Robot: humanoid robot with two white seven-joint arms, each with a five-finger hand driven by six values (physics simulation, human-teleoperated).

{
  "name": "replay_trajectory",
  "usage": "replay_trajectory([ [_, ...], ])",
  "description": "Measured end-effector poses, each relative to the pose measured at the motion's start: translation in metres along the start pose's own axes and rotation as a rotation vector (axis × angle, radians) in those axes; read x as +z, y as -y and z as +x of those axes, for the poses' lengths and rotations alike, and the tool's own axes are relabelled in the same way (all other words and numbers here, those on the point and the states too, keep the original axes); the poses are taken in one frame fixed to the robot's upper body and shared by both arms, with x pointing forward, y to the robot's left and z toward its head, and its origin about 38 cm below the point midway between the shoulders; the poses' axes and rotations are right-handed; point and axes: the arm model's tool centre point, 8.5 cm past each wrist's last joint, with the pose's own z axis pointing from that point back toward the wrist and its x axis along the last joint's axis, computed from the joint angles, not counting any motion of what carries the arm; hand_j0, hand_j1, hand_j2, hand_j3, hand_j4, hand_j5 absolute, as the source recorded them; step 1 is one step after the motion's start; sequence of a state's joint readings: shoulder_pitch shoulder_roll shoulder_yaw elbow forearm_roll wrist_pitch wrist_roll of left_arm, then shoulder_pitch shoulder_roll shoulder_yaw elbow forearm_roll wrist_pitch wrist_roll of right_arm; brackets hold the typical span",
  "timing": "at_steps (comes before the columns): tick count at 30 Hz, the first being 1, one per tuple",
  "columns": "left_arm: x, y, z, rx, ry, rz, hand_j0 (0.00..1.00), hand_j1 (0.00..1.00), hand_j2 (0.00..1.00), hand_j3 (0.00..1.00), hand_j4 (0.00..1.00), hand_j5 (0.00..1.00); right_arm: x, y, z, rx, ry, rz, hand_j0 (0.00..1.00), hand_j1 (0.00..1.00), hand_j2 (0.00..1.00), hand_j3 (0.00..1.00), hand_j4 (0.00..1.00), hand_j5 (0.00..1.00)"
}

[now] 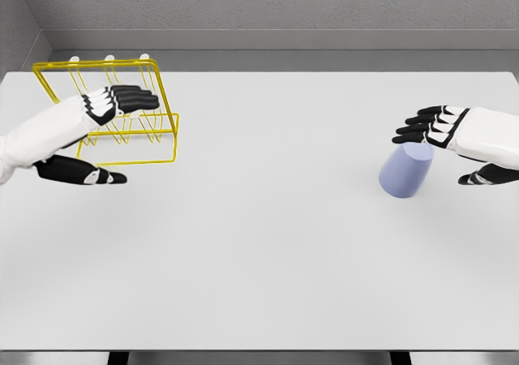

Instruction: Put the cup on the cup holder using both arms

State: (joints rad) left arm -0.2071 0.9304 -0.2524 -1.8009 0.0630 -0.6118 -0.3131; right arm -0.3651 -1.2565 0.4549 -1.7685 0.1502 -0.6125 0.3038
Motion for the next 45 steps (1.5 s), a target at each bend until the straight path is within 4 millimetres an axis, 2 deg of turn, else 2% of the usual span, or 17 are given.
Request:
replay_trajectory([
  [6, -0.006, 0.015, 0.000, -0.009, 0.004, -0.013, 1.00, 1.00, 1.00, 1.00, 1.00, 1.00, 0.002, -0.002, -0.002, -0.012, -0.006, -0.004, 1.00, 1.00, 1.00, 1.00, 1.00, 1.00],
  [10, -0.009, 0.018, 0.000, -0.024, 0.003, -0.014, 1.00, 1.00, 1.00, 1.00, 1.00, 1.00, 0.005, 0.022, -0.014, 0.042, -0.041, 0.002, 1.00, 1.00, 1.00, 1.00, 1.00, 1.00],
  [14, -0.011, 0.022, 0.000, -0.014, 0.009, 0.001, 1.00, 1.00, 1.00, 1.00, 1.00, 1.00, -0.002, 0.027, -0.025, 0.067, -0.061, 0.075, 1.00, 1.00, 1.00, 1.00, 1.00, 1.00],
  [17, -0.008, 0.033, 0.000, 0.015, 0.001, -0.003, 1.00, 1.00, 1.00, 1.00, 1.00, 1.00, -0.017, 0.029, -0.033, 0.098, -0.073, 0.099, 1.00, 1.00, 1.00, 1.00, 1.00, 1.00],
  [19, -0.008, 0.035, 0.000, 0.022, -0.001, -0.004, 1.00, 1.00, 1.00, 1.00, 1.00, 1.00, -0.031, 0.024, -0.039, 0.106, -0.077, 0.117, 1.00, 1.00, 1.00, 1.00, 1.00, 1.00],
  [22, -0.009, 0.038, 0.000, 0.027, 0.002, -0.002, 1.00, 1.00, 1.00, 1.00, 1.00, 1.00, -0.051, 0.003, -0.047, 0.089, -0.078, 0.160, 1.00, 1.00, 1.00, 1.00, 1.00, 1.00],
  [26, -0.010, 0.054, 0.001, 0.070, 0.003, -0.003, 1.00, 1.00, 1.00, 1.00, 1.00, 1.00, -0.068, -0.021, -0.049, 0.073, -0.074, 0.211, 1.00, 1.00, 1.00, 1.00, 1.00, 1.00],
  [32, -0.021, 0.077, 0.007, 0.135, 0.037, -0.013, 1.00, 1.00, 1.00, 1.00, 1.00, 1.00, -0.074, -0.040, -0.058, 0.067, -0.100, 0.267, 1.00, 1.00, 1.00, 1.00, 1.00, 1.00],
  [36, -0.026, 0.099, 0.014, 0.263, 0.070, -0.010, 1.00, 1.00, 1.00, 1.00, 1.00, 1.00, -0.078, -0.048, -0.060, 0.061, -0.105, 0.293, 1.00, 1.00, 1.00, 1.00, 1.00, 1.00],
  [40, -0.027, 0.103, 0.018, 0.402, 0.102, 0.025, 1.00, 1.00, 1.00, 1.00, 1.00, 1.00, -0.080, -0.052, -0.062, 0.053, -0.109, 0.303, 1.00, 1.00, 1.00, 1.00, 1.00, 1.00],
  [45, -0.023, 0.102, 0.015, 0.566, 0.099, 0.071, 1.00, 1.00, 1.00, 1.00, 1.00, 1.00, -0.081, -0.052, -0.062, 0.052, -0.108, 0.305, 0.86, 0.86, 0.86, 0.86, 0.86, 0.86],
])
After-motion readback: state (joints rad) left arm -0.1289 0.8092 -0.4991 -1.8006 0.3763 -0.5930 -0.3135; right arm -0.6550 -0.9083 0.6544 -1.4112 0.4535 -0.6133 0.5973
